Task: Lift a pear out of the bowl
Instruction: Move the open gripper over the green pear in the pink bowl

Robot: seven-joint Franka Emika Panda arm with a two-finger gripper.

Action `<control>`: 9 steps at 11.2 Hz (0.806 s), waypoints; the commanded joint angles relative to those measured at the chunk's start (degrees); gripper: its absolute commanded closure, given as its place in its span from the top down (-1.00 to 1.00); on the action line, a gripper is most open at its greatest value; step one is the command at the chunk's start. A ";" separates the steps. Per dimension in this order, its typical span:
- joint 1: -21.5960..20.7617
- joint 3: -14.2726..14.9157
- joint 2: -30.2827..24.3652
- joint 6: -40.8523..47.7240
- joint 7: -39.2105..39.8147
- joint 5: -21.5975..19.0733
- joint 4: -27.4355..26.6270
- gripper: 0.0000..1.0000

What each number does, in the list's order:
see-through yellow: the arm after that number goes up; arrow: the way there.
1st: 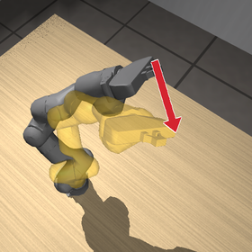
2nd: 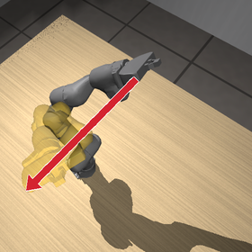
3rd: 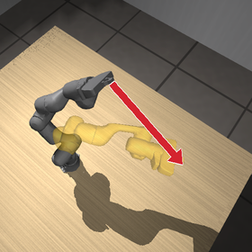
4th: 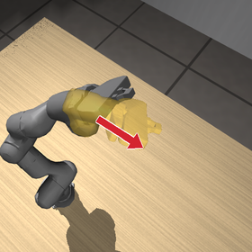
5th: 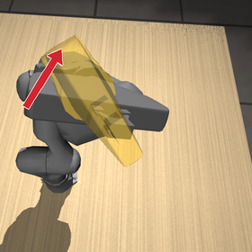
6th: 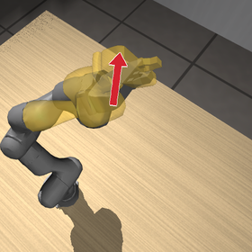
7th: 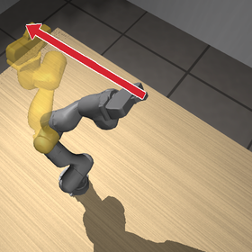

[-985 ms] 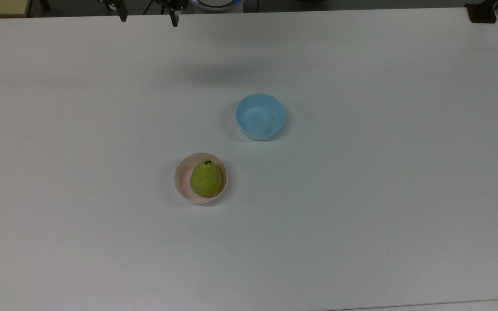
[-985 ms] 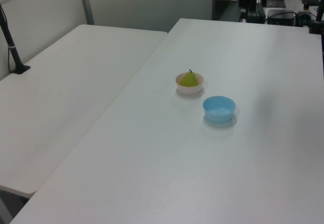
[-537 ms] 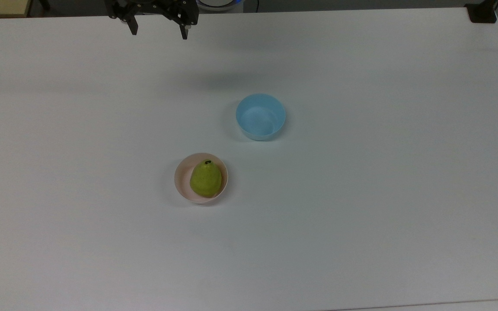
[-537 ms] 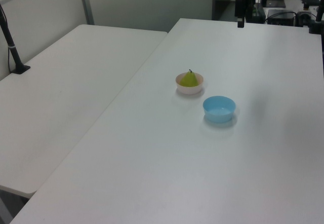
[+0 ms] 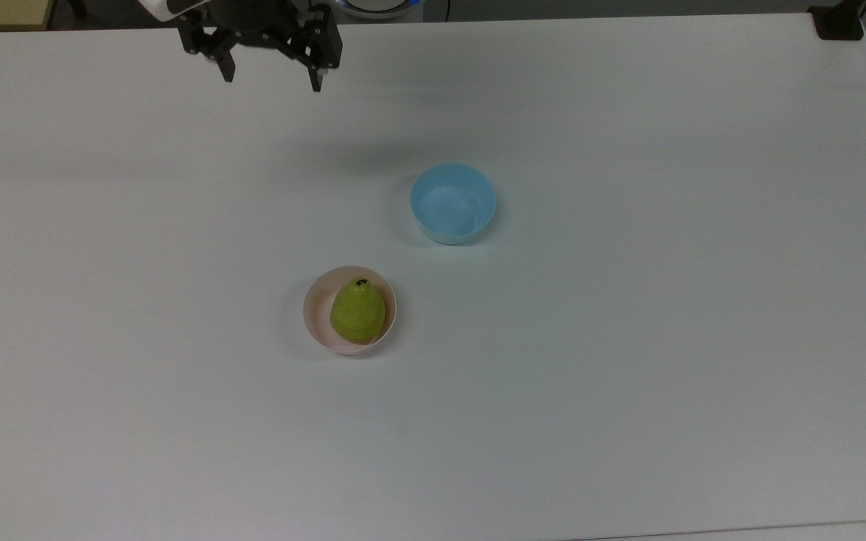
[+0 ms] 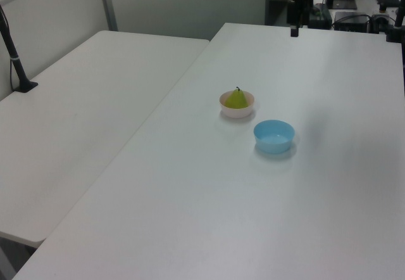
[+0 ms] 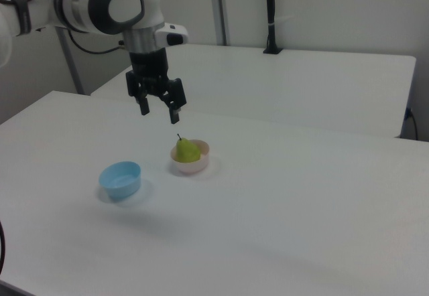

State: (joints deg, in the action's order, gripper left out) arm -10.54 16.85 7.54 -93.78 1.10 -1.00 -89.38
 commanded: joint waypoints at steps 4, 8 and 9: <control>-3.34 3.81 16.61 -15.60 0.92 -7.69 8.00 1.00; -6.50 3.72 23.21 -23.45 0.57 -8.14 7.91 1.00; -6.77 3.63 24.70 -25.11 0.13 -8.14 7.91 1.00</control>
State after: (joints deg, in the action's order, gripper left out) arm -15.33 18.94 29.12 -116.11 1.22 -8.07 -82.76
